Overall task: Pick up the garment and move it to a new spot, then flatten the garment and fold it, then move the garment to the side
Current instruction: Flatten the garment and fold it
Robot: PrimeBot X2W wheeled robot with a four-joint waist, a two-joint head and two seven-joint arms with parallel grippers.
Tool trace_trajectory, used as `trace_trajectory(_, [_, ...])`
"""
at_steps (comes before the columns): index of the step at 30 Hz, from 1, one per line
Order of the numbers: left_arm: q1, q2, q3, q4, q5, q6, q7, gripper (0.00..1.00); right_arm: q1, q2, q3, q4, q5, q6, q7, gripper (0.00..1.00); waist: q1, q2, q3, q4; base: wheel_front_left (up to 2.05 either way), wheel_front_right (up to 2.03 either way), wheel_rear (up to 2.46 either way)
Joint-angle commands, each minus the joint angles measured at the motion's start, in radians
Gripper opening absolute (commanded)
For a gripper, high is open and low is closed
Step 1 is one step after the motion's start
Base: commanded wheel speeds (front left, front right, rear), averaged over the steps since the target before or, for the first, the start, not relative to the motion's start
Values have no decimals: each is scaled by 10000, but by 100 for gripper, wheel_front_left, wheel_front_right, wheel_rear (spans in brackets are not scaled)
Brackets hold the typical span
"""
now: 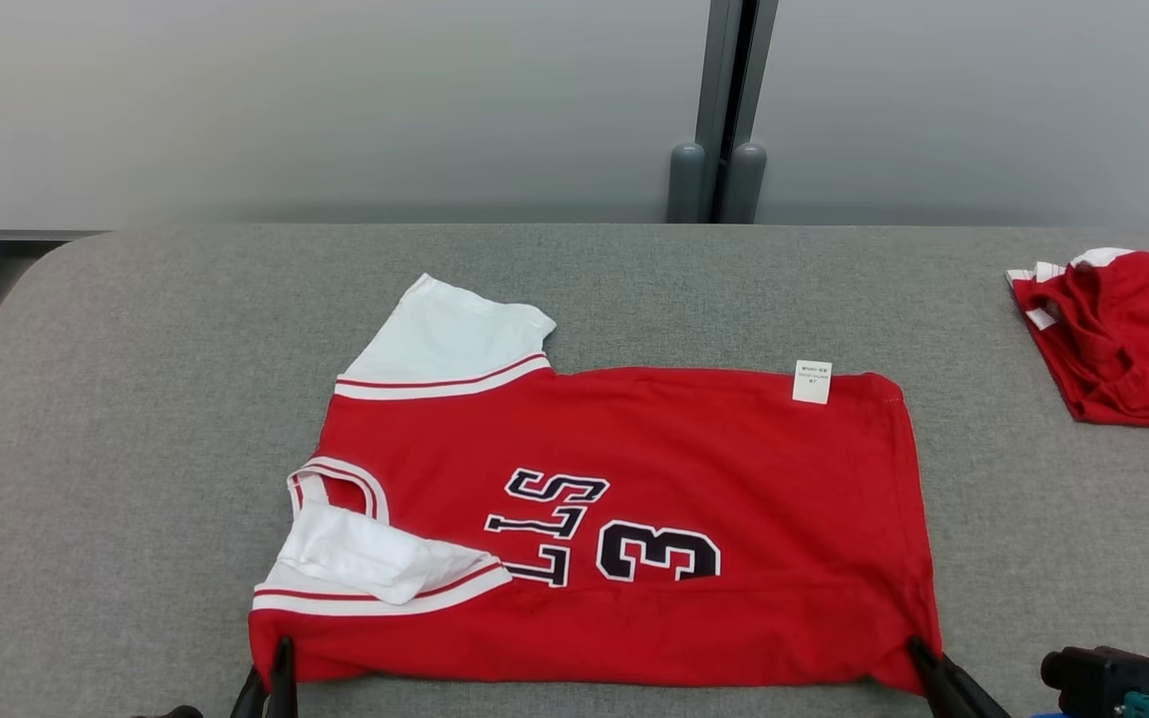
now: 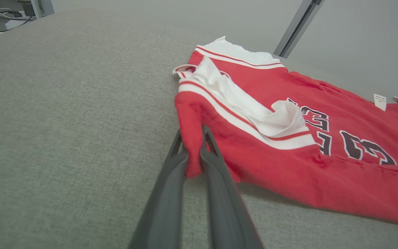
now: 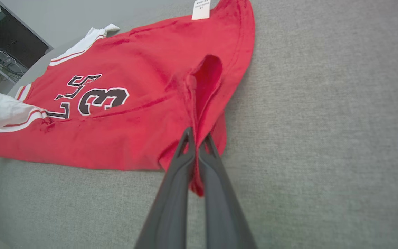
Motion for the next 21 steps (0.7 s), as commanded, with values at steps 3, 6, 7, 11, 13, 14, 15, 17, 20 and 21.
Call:
trace_trajectory(3, [-130, 12, -61, -54, 194, 97, -109, 100, 19, 119, -269, -31, -325, 6, -141, 100, 1, 0, 10, -48, 0, 0, 0])
trace_trajectory(6, [-329, 52, 14, -125, 357, 113, -258, 100, -210, 240, -533, -37, -635, 6, -460, 100, 1, 0, -1, -144, 0, 0, 0])
trace_trajectory(7, [-386, 53, 60, -166, 405, 117, -321, 100, -278, 254, -601, -54, -709, 6, -566, 100, 1, 0, -9, -183, 0, 0, 0])
trace_trajectory(11, [-576, -2, 207, -329, 625, 162, -465, 100, -496, 327, -831, -156, -929, 6, -962, 100, 1, 0, -62, -318, 0, 0, 0])
trace_trajectory(13, [-699, -78, 320, -438, 776, 103, -503, 100, -655, 390, -1026, -231, -1188, 6, -1374, 100, 1, 0, -93, -426, 0, 0, 0])
trace_trajectory(14, [-741, -127, 347, -497, 856, 41, -519, 100, -733, 444, -1097, -265, -1299, 6, -1571, 100, 1, 0, -107, -481, 0, 0, 0])
trace_trajectory(15, [-789, -145, 400, -530, 955, 34, -534, 100, -813, 521, -1180, -291, -1381, 6, -1770, 100, 1, 0, -119, -523, 0, 0, 0])
trace_trajectory(17, [-954, -184, 523, -614, 1164, -20, -540, 100, -1002, 630, -1264, -342, -1555, 6, -2149, 100, 1, 0, -138, -609, 0, 0, 0])
trace_trajectory(20, [-1111, -300, 797, -749, 1566, -72, -536, 100, -1252, 764, -1255, -350, -1725, 6, -2620, 100, 1, 0, -175, -718, 0, 0, 0])
trace_trajectory(21, [-1182, -327, 919, -794, 1692, -104, -537, 100, -1326, 797, -1241, -361, -1780, 6, -2766, 100, 1, 0, -182, -743, 0, 0, 0])
